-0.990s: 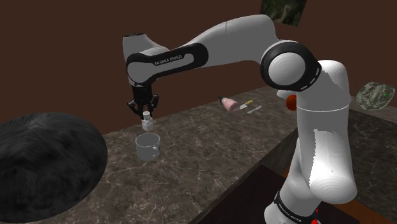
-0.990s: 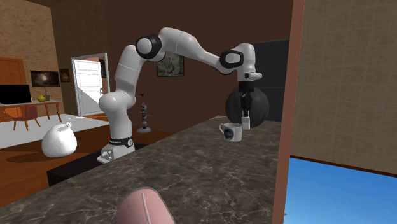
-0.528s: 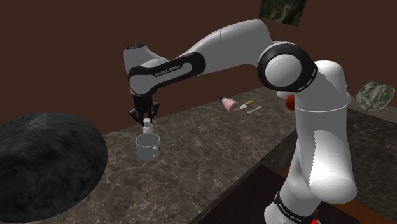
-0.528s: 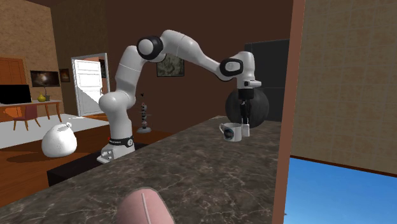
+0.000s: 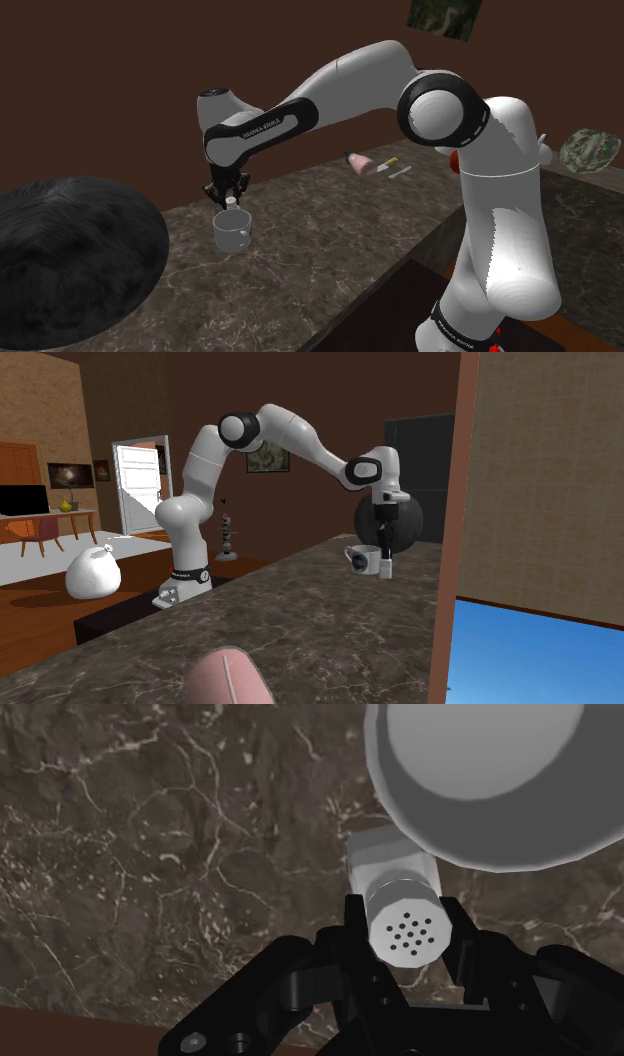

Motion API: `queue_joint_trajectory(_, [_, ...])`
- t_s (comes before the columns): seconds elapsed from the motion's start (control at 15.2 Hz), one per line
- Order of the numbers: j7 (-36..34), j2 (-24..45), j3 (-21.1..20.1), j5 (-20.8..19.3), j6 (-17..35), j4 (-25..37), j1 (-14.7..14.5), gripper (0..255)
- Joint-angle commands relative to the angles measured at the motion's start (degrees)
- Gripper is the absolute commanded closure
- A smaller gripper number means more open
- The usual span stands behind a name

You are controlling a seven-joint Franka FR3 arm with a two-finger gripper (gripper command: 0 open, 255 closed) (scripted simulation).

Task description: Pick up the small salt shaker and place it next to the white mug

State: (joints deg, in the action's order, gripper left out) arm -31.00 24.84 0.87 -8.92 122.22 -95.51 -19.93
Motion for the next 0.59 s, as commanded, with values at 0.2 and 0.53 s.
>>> queue_joint_trajectory(0.2, [0.0, 0.6, 0.0, 0.0, 0.6, -0.3, 0.0, 255])
queue_joint_trajectory(0.53, [0.0, 0.9, 0.0, 0.0, 0.6, -0.1, 0.1, 0])
